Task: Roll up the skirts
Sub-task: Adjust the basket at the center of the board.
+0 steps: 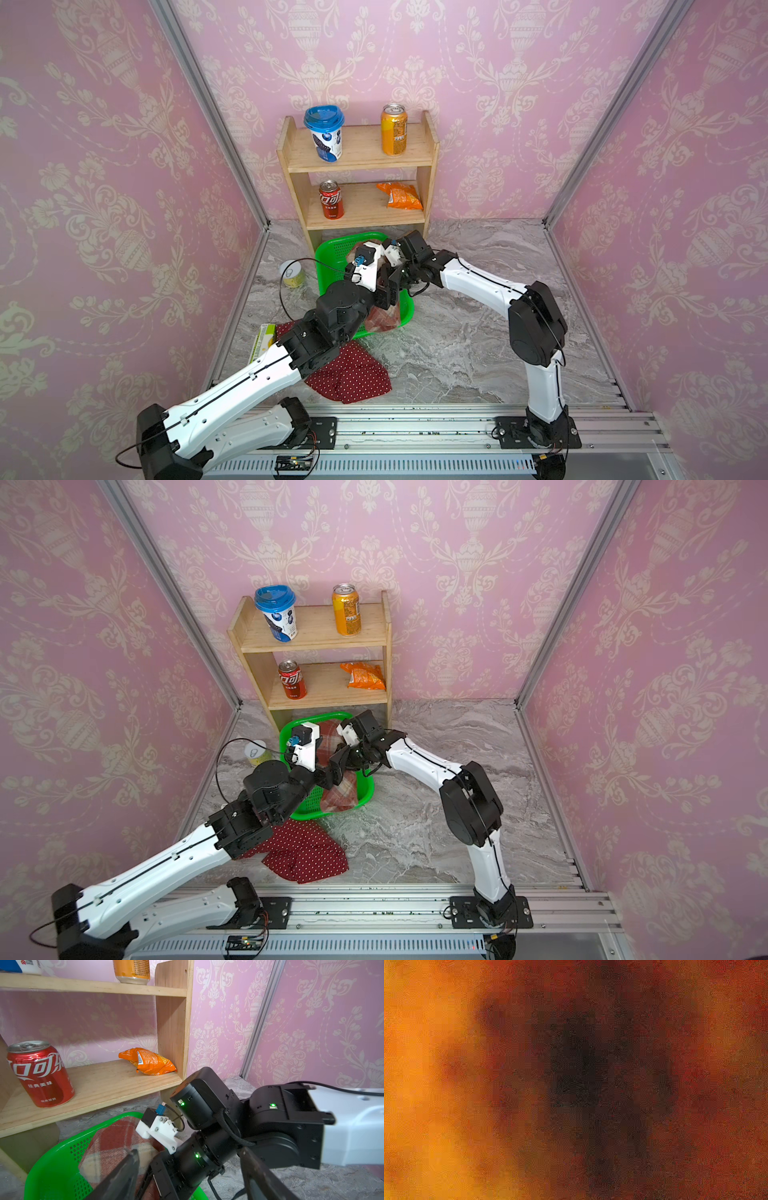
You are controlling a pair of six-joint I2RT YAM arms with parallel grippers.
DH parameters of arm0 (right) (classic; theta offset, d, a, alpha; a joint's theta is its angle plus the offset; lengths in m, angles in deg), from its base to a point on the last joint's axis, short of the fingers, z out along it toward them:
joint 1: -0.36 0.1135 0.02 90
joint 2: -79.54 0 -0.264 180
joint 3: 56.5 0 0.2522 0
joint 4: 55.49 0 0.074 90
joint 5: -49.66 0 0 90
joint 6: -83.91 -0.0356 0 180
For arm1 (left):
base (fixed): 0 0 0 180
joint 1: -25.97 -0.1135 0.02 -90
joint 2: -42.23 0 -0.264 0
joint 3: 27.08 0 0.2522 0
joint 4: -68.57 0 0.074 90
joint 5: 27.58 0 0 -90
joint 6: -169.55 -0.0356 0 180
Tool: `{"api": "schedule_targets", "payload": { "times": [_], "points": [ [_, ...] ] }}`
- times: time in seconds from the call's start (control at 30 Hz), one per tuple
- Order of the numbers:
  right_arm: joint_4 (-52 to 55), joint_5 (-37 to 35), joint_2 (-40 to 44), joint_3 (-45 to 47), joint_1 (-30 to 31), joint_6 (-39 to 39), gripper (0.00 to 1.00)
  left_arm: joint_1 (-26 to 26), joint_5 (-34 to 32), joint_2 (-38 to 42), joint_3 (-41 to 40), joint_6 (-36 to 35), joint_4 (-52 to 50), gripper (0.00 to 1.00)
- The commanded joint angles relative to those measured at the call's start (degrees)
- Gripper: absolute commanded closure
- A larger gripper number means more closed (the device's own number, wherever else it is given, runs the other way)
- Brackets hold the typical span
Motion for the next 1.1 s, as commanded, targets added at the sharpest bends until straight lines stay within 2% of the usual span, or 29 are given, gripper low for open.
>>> {"api": "schedule_targets", "payload": {
  "times": [0.0, 0.17, 0.3, 0.5, 0.67, 0.87, 1.07],
  "points": [
    [-5.0, 1.3, -2.7, -7.1, -0.4, -4.0, 1.00, -0.1, -1.9, 1.6, -1.5, 1.1, -3.0, 0.23],
    [5.2, 0.4, -10.2, -16.1, 1.1, -0.4, 1.00, -0.1, -2.1, 2.4, -1.7, 0.7, -3.3, 0.22],
    [9.7, -1.7, -10.6, -13.9, 1.6, 1.3, 1.00, -0.3, -2.5, 2.6, -1.5, 0.3, -3.1, 0.21],
    [23.0, -7.7, -7.7, -10.9, 1.4, 10.7, 1.00, -0.6, -2.0, 2.3, -1.3, 0.3, -2.7, 0.20],
    [32.8, -12.7, -4.3, -7.7, -1.1, 18.1, 1.00, -0.9, -0.9, 0.6, -1.6, 1.0, -1.5, 0.19],
    [37.5, -21.5, -2.4, -6.1, -4.1, 21.4, 1.00, -1.0, 0.4, -2.4, -1.8, 2.1, -0.4, 0.19],
    [34.3, -20.2, -2.6, -6.9, -6.6, 18.5, 1.00, -1.4, 0.6, -3.1, -2.6, 2.6, -0.1, 0.19]
  ]
}}
